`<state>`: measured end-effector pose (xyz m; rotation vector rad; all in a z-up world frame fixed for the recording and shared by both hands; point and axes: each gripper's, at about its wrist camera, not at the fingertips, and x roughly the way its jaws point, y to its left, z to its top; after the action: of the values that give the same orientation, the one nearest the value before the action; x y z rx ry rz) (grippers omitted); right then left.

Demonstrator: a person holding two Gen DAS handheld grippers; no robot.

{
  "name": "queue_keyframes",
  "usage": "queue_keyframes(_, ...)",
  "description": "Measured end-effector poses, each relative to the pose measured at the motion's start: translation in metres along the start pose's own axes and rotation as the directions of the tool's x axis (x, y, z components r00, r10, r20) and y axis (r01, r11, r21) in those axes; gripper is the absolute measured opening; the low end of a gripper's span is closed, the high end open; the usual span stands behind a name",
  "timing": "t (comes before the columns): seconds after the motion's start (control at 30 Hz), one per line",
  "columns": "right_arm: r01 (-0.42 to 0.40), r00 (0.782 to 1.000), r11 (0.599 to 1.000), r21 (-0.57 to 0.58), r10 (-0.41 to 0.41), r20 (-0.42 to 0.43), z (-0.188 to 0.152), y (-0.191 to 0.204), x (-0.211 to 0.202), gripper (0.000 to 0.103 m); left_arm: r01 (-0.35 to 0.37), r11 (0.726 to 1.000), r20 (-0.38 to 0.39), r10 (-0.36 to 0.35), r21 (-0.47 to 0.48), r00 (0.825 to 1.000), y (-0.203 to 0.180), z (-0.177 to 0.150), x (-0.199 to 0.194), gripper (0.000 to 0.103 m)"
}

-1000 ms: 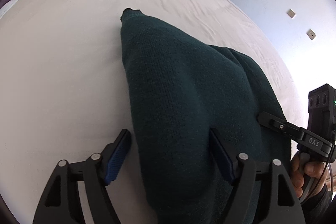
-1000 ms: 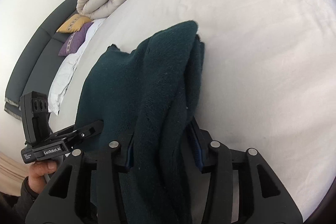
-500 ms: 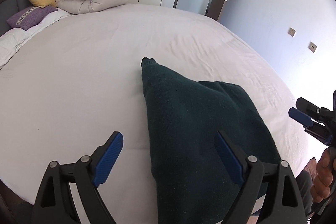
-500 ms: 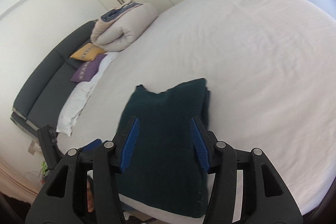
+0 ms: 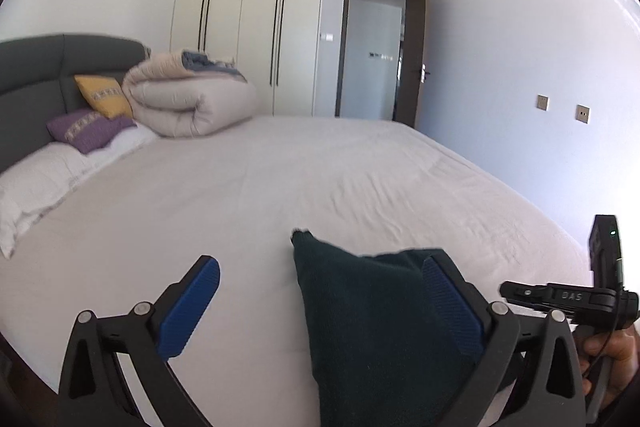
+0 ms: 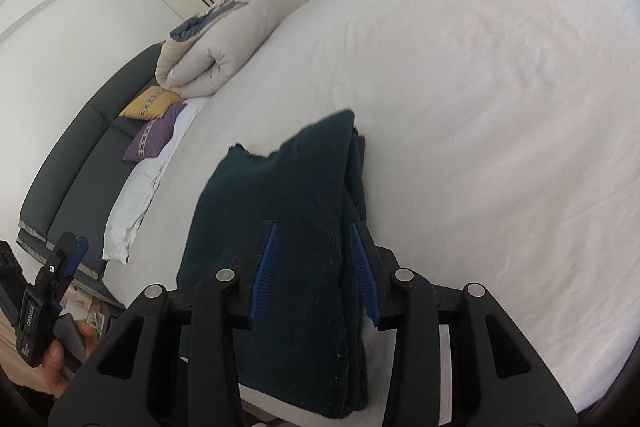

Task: Fold small clothes
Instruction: 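Release the folded sweater with both grippers and pull them back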

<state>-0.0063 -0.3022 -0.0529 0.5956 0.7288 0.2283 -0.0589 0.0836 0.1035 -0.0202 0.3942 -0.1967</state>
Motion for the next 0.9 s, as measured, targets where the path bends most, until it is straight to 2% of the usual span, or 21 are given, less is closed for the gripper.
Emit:
queue_keyframes(0.07,0.035,0.995,0.998,-0.044,-0.031,0.092,0.009,0.015,-0.031,0.041,-0.069,0.996,0.092,0.065,0.047,0.994,-0.007,0.020,-0.023,0.103)
queue_keyframes(0.1,0.051,0.989,0.996,-0.073,-0.040,0.142,0.014,0.024,-0.049,0.042,-0.106,0.993,0.142,0.098,0.056,0.985,-0.010,0.032,-0.036,0.103)
queue_keyframes(0.17,0.110,0.964,0.984,-0.143,-0.070,0.257,0.022,0.047,-0.086,0.056,-0.168,0.984,0.212,0.153,0.057,0.965,-0.014,0.053,-0.057,0.103)
queue_keyframes(0.2,0.151,0.942,0.972,-0.178,-0.087,0.324,0.024,0.061,-0.104,0.061,-0.201,0.978,0.239,0.182,0.059,0.954,-0.016,0.065,-0.067,0.103)
queue_keyframes(0.23,0.188,0.913,0.960,-0.208,-0.093,0.396,0.024,0.075,-0.121,0.072,-0.226,0.972,0.270,0.202,0.060,0.941,-0.018,0.075,-0.077,0.103)
queue_keyframes(0.27,0.219,0.879,0.947,-0.234,-0.088,0.468,0.022,0.088,-0.138,0.085,-0.256,0.965,0.318,0.224,0.062,0.921,-0.020,0.083,-0.089,0.103)
queue_keyframes(0.3,0.254,0.837,0.934,-0.253,-0.081,0.541,0.019,0.101,-0.154,0.092,-0.301,0.952,0.373,0.259,0.057,0.891,-0.022,0.086,-0.100,0.103)
queue_keyframes(0.33,0.298,0.787,0.919,-0.260,-0.082,0.612,0.014,0.114,-0.168,0.103,-0.344,0.938,0.422,0.295,0.043,0.857,-0.025,0.088,-0.111,0.103)
queue_keyframes(0.37,0.338,0.737,0.903,-0.265,-0.079,0.672,0.010,0.126,-0.180,0.103,-0.361,0.932,0.446,0.310,0.031,0.840,-0.025,0.093,-0.118,0.103)
queue_keyframes(0.4,0.370,0.701,0.886,-0.279,-0.069,0.710,0.007,0.137,-0.189,0.103,-0.342,0.939,0.432,0.296,0.032,0.852,-0.024,0.099,-0.121,0.103)
queue_keyframes(0.43,0.391,0.680,0.872,-0.296,-0.057,0.731,0.004,0.146,-0.195,0.103,-0.312,0.950,0.389,0.277,0.028,0.878,-0.020,0.104,-0.121,0.103)
queue_keyframes(0.47,0.402,0.672,0.861,-0.312,-0.045,0.740,0.003,0.153,-0.198,0.103,-0.286,0.958,0.341,0.264,0.016,0.902,-0.016,0.107,-0.118,0.103)
queue_keyframes(0.5,0.405,0.675,0.853,-0.329,-0.036,0.737,0.002,0.159,-0.199,0.103,-0.278,0.961,0.294,0.266,0.000,0.918,-0.012,0.107,-0.114,0.103)
queue_keyframes(0.53,0.404,0.688,0.848,-0.343,-0.035,0.725,0.000,0.164,-0.198,0.103,-0.287,0.958,0.247,0.280,-0.008,0.928,-0.010,0.104,-0.107,0.103)
queue_keyframes(0.63,0.370,0.739,0.854,-0.365,-0.033,0.672,-0.005,0.164,-0.185,0.103,-0.323,0.946,0.089,0.319,0.032,0.943,-0.007,0.085,-0.073,0.103)
queue_keyframes(0.67,0.367,0.761,0.857,-0.362,-0.052,0.647,-0.006,0.162,-0.177,0.103,-0.310,0.949,0.019,0.309,0.052,0.951,-0.006,0.074,-0.057,0.103)
queue_keyframes(0.73,0.389,0.812,0.858,-0.336,-0.147,0.565,-0.008,0.156,-0.152,0.103,-0.245,0.967,-0.141,0.253,0.076,0.957,-0.005,0.052,-0.028,0.103)
queue_keyframes(0.8,0.383,0.853,0.876,-0.295,-0.213,0.476,-0.010,0.145,-0.125,0.103,-0.177,0.982,-0.271,0.188,0.062,0.944,-0.004,0.025,-0.006,0.103)
queue_keyframes(0.9,0.352,0.900,0.909,-0.224,-0.263,0.347,-0.015,0.122,-0.091,0.103,-0.165,0.986,-0.383,0.161,0.023,0.910,-0.001,-0.007,0.011,0.103)
